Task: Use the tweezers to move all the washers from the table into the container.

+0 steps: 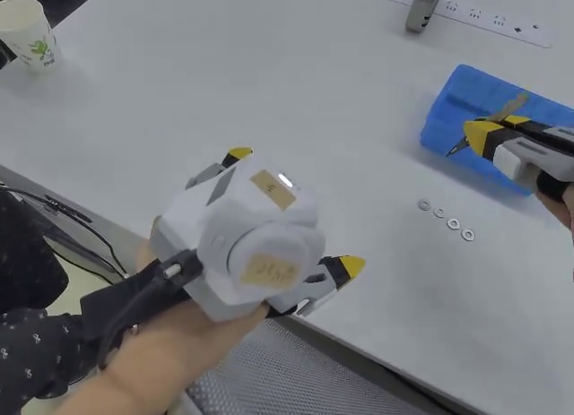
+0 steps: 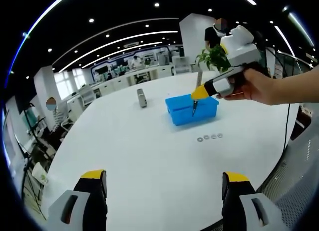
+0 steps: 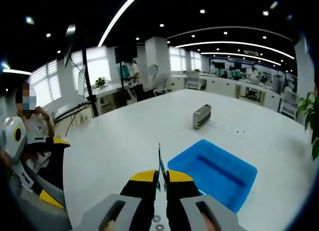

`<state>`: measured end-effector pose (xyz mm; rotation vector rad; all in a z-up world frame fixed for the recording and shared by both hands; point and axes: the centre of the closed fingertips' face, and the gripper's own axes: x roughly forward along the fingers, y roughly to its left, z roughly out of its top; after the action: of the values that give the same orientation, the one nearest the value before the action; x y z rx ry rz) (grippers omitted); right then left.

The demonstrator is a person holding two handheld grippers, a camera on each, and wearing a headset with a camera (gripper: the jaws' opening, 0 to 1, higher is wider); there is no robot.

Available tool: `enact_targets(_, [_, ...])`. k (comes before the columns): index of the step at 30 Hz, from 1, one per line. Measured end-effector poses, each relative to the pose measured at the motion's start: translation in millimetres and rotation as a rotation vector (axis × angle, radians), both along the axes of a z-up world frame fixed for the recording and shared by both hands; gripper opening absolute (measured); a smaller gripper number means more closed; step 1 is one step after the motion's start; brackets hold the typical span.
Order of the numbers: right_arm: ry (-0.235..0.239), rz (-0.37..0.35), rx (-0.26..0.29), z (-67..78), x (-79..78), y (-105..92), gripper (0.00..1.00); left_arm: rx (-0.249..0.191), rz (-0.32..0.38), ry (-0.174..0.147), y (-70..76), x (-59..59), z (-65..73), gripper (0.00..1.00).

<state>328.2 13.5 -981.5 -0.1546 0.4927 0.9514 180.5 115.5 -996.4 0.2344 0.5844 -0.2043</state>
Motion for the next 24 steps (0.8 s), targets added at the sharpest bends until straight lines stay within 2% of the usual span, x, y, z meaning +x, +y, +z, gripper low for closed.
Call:
enact_targets(8, [0.05,0.013,-0.02,-22.0,-14.4,-4.0,0.03,0.007,0.006,0.008,1.2,-0.1,-1.4,0.99])
enact_targets(14, [0.069,0.014,-0.033,-29.2,-20.0,-3.9,0.03,0.013,0.006,0.009,1.5,-0.2,-1.8,0.98])
enact_targets(19, [0.075,0.041,-0.069,-37.9,-27.6,-1.8,0.03,0.012,0.011,0.0,2.9,0.3,0.1,0.98])
enact_targets(24, [0.085,0.037,-0.066,-40.4,-28.3,-1.2,0.03,0.014,0.016,0.005,3.8,0.3,-1.1,0.98])
